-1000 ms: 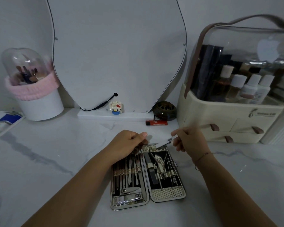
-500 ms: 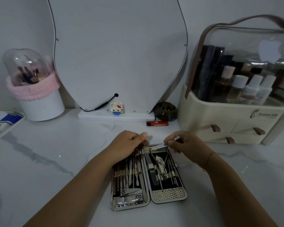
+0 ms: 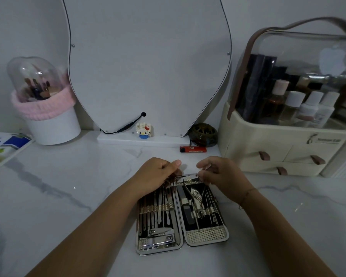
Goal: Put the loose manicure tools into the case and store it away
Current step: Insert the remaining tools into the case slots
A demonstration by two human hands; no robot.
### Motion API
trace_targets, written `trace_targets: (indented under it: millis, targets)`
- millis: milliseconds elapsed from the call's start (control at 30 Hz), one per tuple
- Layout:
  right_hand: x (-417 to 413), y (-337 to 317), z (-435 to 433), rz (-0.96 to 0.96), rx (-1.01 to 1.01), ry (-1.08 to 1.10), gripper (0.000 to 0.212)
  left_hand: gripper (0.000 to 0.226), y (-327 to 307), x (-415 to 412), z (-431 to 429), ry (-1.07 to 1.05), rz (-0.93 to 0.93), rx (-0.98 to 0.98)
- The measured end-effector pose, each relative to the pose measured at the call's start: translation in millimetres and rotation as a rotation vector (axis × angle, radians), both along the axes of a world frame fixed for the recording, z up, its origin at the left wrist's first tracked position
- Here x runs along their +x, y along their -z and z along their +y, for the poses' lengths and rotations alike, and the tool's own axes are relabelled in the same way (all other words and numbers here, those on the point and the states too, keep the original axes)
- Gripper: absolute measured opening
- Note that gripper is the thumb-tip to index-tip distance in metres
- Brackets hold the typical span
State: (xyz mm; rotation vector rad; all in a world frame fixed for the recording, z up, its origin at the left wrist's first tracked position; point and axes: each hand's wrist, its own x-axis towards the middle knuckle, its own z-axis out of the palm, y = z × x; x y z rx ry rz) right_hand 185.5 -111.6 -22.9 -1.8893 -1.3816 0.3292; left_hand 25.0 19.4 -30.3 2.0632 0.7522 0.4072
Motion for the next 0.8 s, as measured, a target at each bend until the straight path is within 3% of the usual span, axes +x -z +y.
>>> trace_targets:
  millis: [200, 367, 800]
  targets:
    - [-2.9, -6.0, -0.5, 0.166, 0.128, 0.010, 0.012, 0.044, -0.4, 0.1, 1.4, 0.005, 0.009, 0.011]
    - [-8.2, 3.3, 7.6, -0.115, 0.109, -0.020, 0.016, 0.043, -0.1, 0.4, 0.9, 0.007, -0.010, -0.006]
    - [-8.5, 11.4, 14.4, -0.226, 0.069, -0.101, 0.013, 0.043, 4.2, -0.1, 3.4, 0.019, -0.003, -0.018]
